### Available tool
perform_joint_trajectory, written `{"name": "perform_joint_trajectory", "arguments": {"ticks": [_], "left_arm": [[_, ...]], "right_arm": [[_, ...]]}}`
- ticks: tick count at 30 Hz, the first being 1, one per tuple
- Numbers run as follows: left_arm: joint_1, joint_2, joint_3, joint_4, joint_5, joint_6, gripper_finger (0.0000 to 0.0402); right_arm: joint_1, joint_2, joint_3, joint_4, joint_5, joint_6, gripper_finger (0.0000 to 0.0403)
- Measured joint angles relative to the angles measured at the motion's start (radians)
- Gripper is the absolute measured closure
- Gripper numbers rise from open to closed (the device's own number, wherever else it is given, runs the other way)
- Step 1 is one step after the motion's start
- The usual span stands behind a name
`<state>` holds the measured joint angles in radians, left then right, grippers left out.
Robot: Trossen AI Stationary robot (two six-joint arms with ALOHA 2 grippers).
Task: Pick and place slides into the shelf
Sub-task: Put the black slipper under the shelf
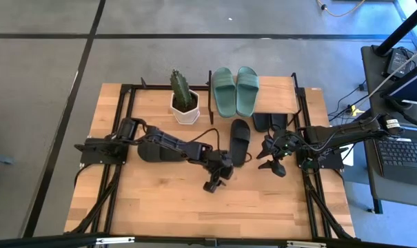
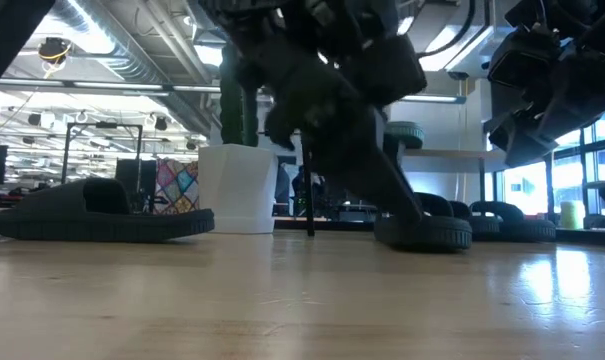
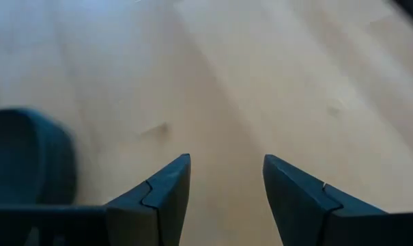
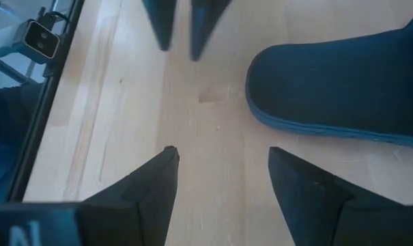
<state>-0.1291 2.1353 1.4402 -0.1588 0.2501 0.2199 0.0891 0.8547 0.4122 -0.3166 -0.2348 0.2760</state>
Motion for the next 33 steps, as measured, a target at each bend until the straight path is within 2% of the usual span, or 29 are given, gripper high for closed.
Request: {"name": "perform_joint_trajectory", "arguments": {"ticks": [3, 11, 16, 33], "left_arm": [[0.022, 0.001, -0.011, 0.019, -0.069, 0.000, 0.0225], [0.061, 0.007, -0.011, 0.115, -0.084, 0.000, 0.0225], [0.081, 0.007, -0.011, 0.127, -0.193, 0.000, 0.0225], [0.090, 0.008, -0.011, 0.127, -0.187, 0.011, 0.0225]], "right_arm": [[0.000, 0.000, 0.000, 0.000, 0.019, -0.003, 0.0176], [0.000, 0.000, 0.000, 0.000, 0.025, -0.023, 0.0176], [0.000, 0.000, 0.000, -0.001, 0.025, -0.050, 0.0176], [0.000, 0.000, 0.000, -0.002, 0.026, -0.075, 0.0176]]}}
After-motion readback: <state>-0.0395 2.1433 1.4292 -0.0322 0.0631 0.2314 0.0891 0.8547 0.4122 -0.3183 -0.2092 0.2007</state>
